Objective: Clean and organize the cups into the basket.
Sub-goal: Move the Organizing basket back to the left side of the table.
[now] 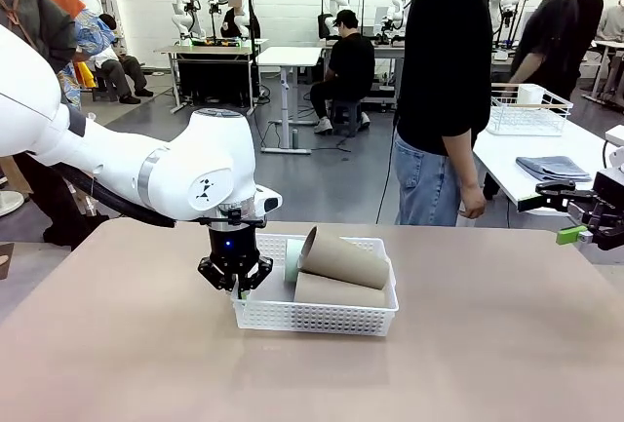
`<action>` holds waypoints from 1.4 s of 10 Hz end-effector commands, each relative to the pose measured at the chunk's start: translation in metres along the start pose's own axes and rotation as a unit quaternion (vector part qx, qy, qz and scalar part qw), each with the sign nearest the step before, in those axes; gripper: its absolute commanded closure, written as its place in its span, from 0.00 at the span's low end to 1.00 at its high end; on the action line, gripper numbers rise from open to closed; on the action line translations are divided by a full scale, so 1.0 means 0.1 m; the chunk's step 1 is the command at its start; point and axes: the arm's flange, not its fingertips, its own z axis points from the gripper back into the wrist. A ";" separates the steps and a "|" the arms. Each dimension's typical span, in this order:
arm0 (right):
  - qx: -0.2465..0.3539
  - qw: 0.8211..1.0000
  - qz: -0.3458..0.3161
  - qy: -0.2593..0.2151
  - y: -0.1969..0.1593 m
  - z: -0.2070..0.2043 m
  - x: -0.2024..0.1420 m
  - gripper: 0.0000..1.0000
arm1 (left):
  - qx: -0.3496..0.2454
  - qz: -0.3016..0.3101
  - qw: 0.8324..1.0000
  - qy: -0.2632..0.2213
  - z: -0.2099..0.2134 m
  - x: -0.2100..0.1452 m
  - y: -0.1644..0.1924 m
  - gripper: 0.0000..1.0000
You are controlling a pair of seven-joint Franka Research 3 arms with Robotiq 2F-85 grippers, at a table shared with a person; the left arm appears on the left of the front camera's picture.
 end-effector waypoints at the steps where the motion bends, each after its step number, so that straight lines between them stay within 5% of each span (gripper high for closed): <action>1: 0.004 1.000 0.006 -0.004 -0.01 0.03 0.01 0.00 | -0.001 0.001 1.000 0.000 0.01 -0.01 0.00 1.00; 3: 0.000 1.000 0.000 0.000 0.00 0.00 0.00 0.00 | -0.001 0.001 1.000 0.000 0.01 -0.01 0.00 1.00; 4: -0.071 0.994 -0.077 0.012 0.22 0.28 -0.04 0.00 | -0.001 0.001 1.000 0.000 0.01 -0.01 0.00 1.00; 6: -0.128 0.955 -0.265 -0.016 0.54 0.67 -0.09 0.00 | -0.001 0.001 1.000 0.000 0.01 -0.01 0.00 1.00; 8: -0.126 0.894 -0.431 -0.012 0.78 0.86 -0.21 0.00 | -0.001 0.001 1.000 0.000 0.01 -0.01 0.00 1.00; 10: -0.159 0.866 -0.474 -0.022 0.92 1.12 -0.25 0.00 | -0.001 0.001 1.000 0.000 0.01 -0.01 0.00 1.00; 11: -0.207 0.875 -0.437 -0.029 0.93 1.26 -0.25 0.00 | -0.001 0.001 1.000 0.000 0.01 -0.01 0.00 1.00; 12: -0.155 0.882 -0.445 -0.002 0.92 1.10 -0.34 0.00 | -0.001 0.001 1.000 0.000 0.01 -0.01 0.00 1.00; 14: -0.155 0.882 -0.445 -0.002 0.92 1.10 -0.34 0.00 | -0.001 0.001 1.000 0.000 0.01 -0.01 0.00 1.00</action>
